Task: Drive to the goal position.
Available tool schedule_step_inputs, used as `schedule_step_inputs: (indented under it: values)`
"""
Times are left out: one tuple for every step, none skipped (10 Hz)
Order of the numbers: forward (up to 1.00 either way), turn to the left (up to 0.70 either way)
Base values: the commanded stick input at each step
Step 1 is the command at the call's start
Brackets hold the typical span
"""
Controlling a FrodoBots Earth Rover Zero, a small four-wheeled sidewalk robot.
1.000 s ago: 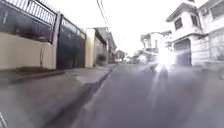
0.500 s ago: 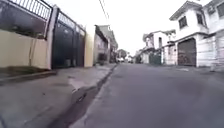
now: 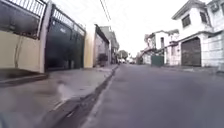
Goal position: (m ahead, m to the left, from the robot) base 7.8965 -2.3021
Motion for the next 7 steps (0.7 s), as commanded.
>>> schedule_step_inputs:
  values:
    - [1.00,-0.18]
    - [1.00,-0.40]
    - [1.00,-0.40]
    - [1.00,-0.40]
    - [1.00,-0.40]
    - [1.00,-0.40]
    - [1.00,-0.40]
